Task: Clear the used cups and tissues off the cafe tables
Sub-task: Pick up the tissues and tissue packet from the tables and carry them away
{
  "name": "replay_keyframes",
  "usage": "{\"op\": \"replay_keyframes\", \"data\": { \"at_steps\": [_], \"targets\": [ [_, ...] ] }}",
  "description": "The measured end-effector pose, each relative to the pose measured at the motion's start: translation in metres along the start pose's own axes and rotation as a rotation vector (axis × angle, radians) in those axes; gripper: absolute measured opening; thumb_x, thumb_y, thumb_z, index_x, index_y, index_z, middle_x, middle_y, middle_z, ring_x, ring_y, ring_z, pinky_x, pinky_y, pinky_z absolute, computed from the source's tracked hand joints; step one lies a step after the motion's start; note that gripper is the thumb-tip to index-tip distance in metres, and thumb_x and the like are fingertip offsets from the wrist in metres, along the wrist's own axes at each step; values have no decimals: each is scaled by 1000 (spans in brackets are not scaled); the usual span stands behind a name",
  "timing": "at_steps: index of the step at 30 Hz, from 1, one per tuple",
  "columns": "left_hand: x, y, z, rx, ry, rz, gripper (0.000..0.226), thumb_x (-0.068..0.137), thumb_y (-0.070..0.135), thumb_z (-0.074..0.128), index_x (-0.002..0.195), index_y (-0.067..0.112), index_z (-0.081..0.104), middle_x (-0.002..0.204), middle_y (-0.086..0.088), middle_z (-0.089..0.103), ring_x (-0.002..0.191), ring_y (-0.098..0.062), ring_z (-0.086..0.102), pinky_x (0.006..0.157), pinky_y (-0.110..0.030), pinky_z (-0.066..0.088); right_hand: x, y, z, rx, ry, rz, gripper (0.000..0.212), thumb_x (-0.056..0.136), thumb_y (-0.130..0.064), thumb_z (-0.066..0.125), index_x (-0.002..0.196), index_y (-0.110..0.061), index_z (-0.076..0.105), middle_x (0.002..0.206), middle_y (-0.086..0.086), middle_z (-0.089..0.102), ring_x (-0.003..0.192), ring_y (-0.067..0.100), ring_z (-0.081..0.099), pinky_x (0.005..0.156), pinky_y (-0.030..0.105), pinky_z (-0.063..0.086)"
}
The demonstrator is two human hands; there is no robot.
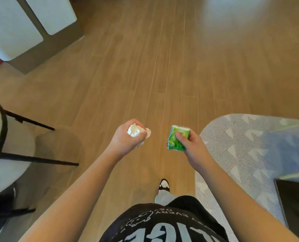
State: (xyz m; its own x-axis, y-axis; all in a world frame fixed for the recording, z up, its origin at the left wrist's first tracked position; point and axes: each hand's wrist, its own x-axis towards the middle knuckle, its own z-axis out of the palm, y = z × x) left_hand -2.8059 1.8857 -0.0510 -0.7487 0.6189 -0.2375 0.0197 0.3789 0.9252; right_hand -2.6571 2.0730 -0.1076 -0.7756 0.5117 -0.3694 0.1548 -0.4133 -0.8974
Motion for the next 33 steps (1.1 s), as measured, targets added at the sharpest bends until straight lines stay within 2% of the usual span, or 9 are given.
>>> {"op": "replay_keyframes", "data": {
  "at_steps": [4, 7, 11, 16, 20, 25, 33],
  "targets": [
    [71, 30, -3, 50, 37, 27, 8, 77, 32, 73, 78, 35, 65, 68, 9, 71, 59, -5, 63, 50, -20, 48, 76, -44, -6, 18, -24, 3, 36, 82, -30, 72, 115, -17, 67, 96, -1, 76, 91, 16, 72, 74, 28, 57],
    [118, 44, -10, 67, 72, 26, 8, 76, 33, 73, 78, 36, 65, 72, 14, 69, 62, -4, 62, 53, -18, 48, 124, -63, -3, 36, -41, 27, 25, 90, -20, 69, 114, -16, 66, 95, -2, 77, 90, 14, 73, 75, 29, 58],
    [180, 53, -22, 48, 87, -3, 10, 78, 26, 72, 78, 33, 65, 67, 8, 69, 55, -6, 61, 48, -19, 47, 184, -82, 9, 21, -78, 74, 29, 91, -21, 67, 118, -14, 65, 100, 1, 76, 94, 17, 72, 85, 36, 58],
    [268, 50, -48, 50, 106, -10, 18, 84, 16, 74, 78, 30, 65, 65, 5, 70, 54, -9, 61, 47, -23, 49, 272, -105, 33, 16, -65, 97, 25, 91, -20, 67, 116, -15, 65, 98, 0, 76, 93, 16, 73, 84, 36, 57],
    [347, 54, -76, 8, 105, -47, 18, 86, 13, 73, 79, 28, 65, 64, 4, 69, 54, -9, 61, 47, -21, 47, 345, -130, 58, -13, -60, 99, 23, 93, -20, 66, 116, -16, 65, 99, 0, 76, 95, 17, 72, 85, 36, 57],
    [444, 72, -112, 11, 82, -93, 14, 85, 16, 72, 80, 27, 64, 64, 1, 70, 53, -13, 57, 48, -21, 46, 428, -172, 91, -27, -58, 75, 37, 80, -31, 72, 114, -18, 66, 97, -2, 77, 92, 15, 73, 78, 30, 58],
    [580, 95, -137, 17, 74, -100, 15, 85, 18, 74, 79, 28, 64, 67, 0, 70, 55, -14, 59, 49, -26, 47, 556, -222, 99, -7, -36, 80, 39, 82, -30, 70, 118, -16, 64, 101, 1, 76, 94, 17, 73, 83, 34, 57]
  ]
}}
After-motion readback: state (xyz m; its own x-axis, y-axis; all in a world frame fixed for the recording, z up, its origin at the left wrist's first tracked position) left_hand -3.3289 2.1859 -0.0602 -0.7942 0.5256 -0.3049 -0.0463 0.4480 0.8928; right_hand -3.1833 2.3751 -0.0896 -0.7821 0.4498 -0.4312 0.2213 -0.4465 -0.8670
